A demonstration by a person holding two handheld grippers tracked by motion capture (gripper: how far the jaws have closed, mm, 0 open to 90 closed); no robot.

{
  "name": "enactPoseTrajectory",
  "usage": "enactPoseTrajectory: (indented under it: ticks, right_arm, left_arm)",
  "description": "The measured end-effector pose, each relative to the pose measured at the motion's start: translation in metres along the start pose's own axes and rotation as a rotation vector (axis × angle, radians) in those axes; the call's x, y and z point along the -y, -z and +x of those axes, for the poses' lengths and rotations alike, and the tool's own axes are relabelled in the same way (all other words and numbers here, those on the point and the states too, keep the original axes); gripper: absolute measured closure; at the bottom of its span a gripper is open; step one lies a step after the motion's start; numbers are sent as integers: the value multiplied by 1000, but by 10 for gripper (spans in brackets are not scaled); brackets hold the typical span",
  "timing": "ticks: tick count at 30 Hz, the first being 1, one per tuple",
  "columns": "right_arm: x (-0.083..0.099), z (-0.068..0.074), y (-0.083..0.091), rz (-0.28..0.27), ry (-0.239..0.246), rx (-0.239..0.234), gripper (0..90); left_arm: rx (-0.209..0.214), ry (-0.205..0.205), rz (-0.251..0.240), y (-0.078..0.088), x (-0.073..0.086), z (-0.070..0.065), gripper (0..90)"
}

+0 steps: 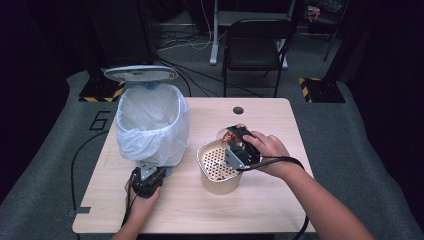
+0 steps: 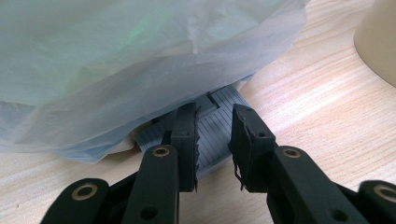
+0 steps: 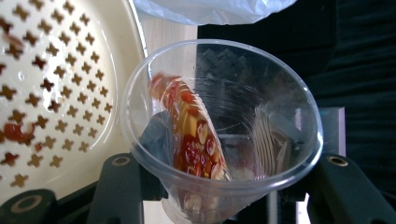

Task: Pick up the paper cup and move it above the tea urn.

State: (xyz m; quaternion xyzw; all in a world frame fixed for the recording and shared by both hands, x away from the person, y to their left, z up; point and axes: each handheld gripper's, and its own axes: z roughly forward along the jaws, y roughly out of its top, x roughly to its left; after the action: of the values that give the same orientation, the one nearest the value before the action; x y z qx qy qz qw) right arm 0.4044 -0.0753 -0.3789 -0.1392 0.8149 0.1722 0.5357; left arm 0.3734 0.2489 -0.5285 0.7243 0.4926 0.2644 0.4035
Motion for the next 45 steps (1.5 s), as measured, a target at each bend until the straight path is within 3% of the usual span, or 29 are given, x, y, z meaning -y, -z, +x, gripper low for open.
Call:
enactPoseTrajectory:
  ticks: [1, 5, 6, 7, 12, 16, 17, 21, 23, 24, 25, 31, 32, 33, 34, 35, 38, 40, 42, 43, 45]
  right_arm:
    - [-1, 4, 0, 12, 1, 7, 475]
    - [-4, 8, 0, 17, 95, 27, 479]
    - [-4, 11, 0, 25, 87, 32, 480]
    - [-5, 10, 0, 23, 124, 43, 483]
    - [-6, 13, 1, 42, 215, 92, 488]
    - [-8, 20, -1, 84, 399, 139, 491]
    - [-9, 21, -1, 97, 439, 129, 493]
    - [-9, 28, -4, 119, 685, 193, 516]
    - [-7, 33, -5, 125, 696, 192, 523]
    - [-4, 38, -7, 107, 661, 178, 524]
    - [-4, 35, -6, 130, 747, 172, 524]
    - [-3, 37, -5, 136, 754, 178, 524]
    - [-5, 35, -4, 121, 773, 256, 524]
    - [-7, 34, -4, 113, 791, 254, 524]
    - [-5, 37, -4, 126, 765, 230, 524]
    - [-3, 39, -5, 128, 771, 195, 524]
    - [-3, 39, -4, 133, 779, 199, 524]
    - [-4, 38, -4, 127, 788, 258, 524]
    - [-4, 37, -4, 130, 798, 264, 525]
    - [-3, 38, -4, 140, 790, 232, 525]
    - [-2, 41, -5, 112, 716, 255, 525]
  left_arm:
    - [-1, 3, -3, 0, 0, 0, 716]
    - [0, 3, -2, 0, 0, 0, 715]
    - [0, 3, -2, 0, 0, 0, 716]
    - [-1, 3, -3, 0, 0, 0, 716]
    - [0, 3, -2, 0, 0, 0, 715]
    - [0, 4, -3, 0, 0, 0, 716]
    - [-1, 4, -4, 0, 0, 0, 715]
    - [0, 4, -3, 0, 0, 0, 716]
    - [2, 3, 1, 0, 0, 0, 715]
    - [3, 3, 1, 0, 0, 0, 716]
    - [3, 2, 1, 0, 0, 0, 716]
    - [0, 1, 0, 0, 0, 0, 716]
    - [0, 1, 0, 0, 0, 0, 716]
    - [0, 1, -1, 0, 0, 0, 715]
    - [0, 1, 0, 0, 0, 0, 716]
    - [3, 0, 4, 0, 0, 0, 715]
    - [2, 1, 2, 0, 0, 0, 715]
    - [0, 1, 0, 0, 0, 0, 716]
    - [0, 1, -1, 0, 0, 0, 716]
    - [0, 1, -1, 0, 0, 0, 715]
    - [-1, 1, -2, 0, 0, 0, 716]
